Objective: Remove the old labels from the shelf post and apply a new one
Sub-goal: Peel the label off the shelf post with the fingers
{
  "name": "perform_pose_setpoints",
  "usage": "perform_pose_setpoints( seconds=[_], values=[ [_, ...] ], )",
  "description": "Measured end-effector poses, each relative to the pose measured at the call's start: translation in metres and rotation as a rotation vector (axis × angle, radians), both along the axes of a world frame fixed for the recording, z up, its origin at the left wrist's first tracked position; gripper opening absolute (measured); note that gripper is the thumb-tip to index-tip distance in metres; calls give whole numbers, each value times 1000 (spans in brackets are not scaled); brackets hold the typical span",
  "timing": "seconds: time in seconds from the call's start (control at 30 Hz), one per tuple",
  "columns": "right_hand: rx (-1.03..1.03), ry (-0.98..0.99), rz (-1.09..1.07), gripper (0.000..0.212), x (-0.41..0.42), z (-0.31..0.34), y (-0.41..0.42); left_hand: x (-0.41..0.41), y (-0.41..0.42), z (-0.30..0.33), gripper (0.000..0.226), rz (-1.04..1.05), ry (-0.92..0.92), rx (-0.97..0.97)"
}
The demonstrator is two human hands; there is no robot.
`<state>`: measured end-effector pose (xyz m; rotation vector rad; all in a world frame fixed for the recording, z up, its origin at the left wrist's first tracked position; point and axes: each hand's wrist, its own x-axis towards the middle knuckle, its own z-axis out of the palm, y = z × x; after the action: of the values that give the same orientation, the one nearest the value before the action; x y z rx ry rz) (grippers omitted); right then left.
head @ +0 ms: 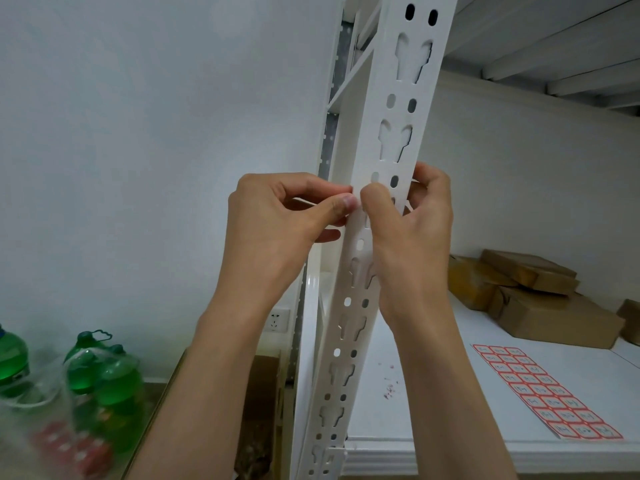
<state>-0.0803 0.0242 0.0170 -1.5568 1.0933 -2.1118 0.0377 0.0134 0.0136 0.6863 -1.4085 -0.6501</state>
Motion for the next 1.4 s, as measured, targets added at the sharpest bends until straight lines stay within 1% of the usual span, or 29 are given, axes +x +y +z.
perform_pose_setpoints(
  seconds=[0.13,0.33,0.7,1.0,1.4],
  values=[
    [-6,27,5,37,-2,-1,-1,0,1,0,16,-2,9,4],
    [-4,-1,-9,35,-2,-5,-3,-1,0,0,13,-2,22,14],
    [-6,23,-7,30,0,-3,-1,-1,-1,0,13,11,5,9],
    [22,70,22,32,-1,0,1,-1,0,-1,13,4,18,5],
    [74,5,86,25,1,1,-1,-1,0,-1,11,13,20,6]
  ],
)
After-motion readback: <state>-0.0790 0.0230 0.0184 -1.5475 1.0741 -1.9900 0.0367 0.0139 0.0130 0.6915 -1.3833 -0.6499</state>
